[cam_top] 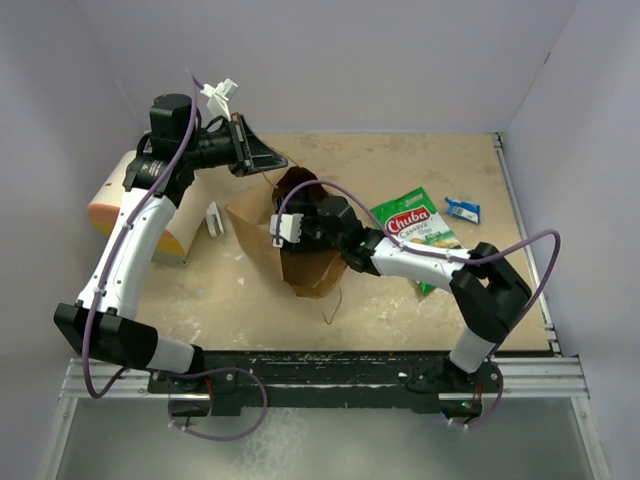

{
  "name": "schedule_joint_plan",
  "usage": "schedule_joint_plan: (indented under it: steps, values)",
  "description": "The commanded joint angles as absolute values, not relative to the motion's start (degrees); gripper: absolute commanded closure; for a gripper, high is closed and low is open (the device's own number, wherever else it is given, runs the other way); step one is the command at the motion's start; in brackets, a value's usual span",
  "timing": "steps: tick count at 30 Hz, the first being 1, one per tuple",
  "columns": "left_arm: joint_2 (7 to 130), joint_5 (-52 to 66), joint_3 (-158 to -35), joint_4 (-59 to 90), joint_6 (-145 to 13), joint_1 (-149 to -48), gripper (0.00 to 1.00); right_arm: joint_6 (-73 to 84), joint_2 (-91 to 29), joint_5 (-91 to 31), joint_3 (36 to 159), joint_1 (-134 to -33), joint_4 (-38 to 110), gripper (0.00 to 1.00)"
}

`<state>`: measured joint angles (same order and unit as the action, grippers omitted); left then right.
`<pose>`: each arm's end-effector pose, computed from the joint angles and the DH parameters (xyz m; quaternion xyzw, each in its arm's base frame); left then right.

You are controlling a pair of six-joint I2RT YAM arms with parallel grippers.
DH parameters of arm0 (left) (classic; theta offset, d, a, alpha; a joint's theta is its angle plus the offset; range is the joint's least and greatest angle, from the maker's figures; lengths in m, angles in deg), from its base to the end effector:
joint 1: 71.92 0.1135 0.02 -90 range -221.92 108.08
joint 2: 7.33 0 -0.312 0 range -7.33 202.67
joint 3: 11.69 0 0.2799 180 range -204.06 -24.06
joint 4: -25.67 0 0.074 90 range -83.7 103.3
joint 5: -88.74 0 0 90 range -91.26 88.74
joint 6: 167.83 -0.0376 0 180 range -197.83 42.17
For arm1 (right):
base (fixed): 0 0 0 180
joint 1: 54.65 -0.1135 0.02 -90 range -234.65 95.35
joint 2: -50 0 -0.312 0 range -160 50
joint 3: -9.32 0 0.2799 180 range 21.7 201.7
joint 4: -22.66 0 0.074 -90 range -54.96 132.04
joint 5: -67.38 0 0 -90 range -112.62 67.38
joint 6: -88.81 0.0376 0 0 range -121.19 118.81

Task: Take the snacks out of the paper bag
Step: Take out the snack from the paper bag.

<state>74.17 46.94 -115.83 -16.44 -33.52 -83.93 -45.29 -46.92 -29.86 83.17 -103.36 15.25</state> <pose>0.3127 -0.0952 0.4968 0.0191 0.7815 -0.5427 0.3073 0.2751 0.3204 0.2835 -0.6023 0.5207 0.0745 0.6005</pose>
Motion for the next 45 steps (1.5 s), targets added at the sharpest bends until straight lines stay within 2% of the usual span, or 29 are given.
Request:
schedule_joint_plan:
  steps: [1, 16, 18, 22, 30, 45]
  values:
    - [72.86, 47.61, -118.45, -15.0, -34.69, -83.34, 1.0, -43.89, -47.63, -27.68, 86.43, -102.48, 11.94, 0.43]
    - [72.6, 47.78, -118.29, -15.0, -34.67, -83.34, 1.0, -49.13, -53.45, -20.04, 90.02, -102.24, 5.33, 0.36]
    - [72.66, 47.75, -118.34, -15.01, -34.69, -83.34, 1.0, -49.56, -54.52, -20.16, 91.16, -102.2, 5.41, 0.4]
    - [72.66, 47.7, -118.54, -15.05, -34.76, -83.34, 1.0, -50.78, -54.22, -20.72, 91.7, -102.12, 5.55, 0.7]
    - [72.81, 47.25, -118.43, -14.8, -34.84, -83.34, 1.0, -51.47, -46.28, -26.61, 88.11, -101.93, 11.3, 1.0]
    - [73.2, 46.59, -118.35, -13.86, -34.77, -83.3, 1.0, -43.41, -24.28, -41.12, 82.99, -102.02, 32.74, 1.0]
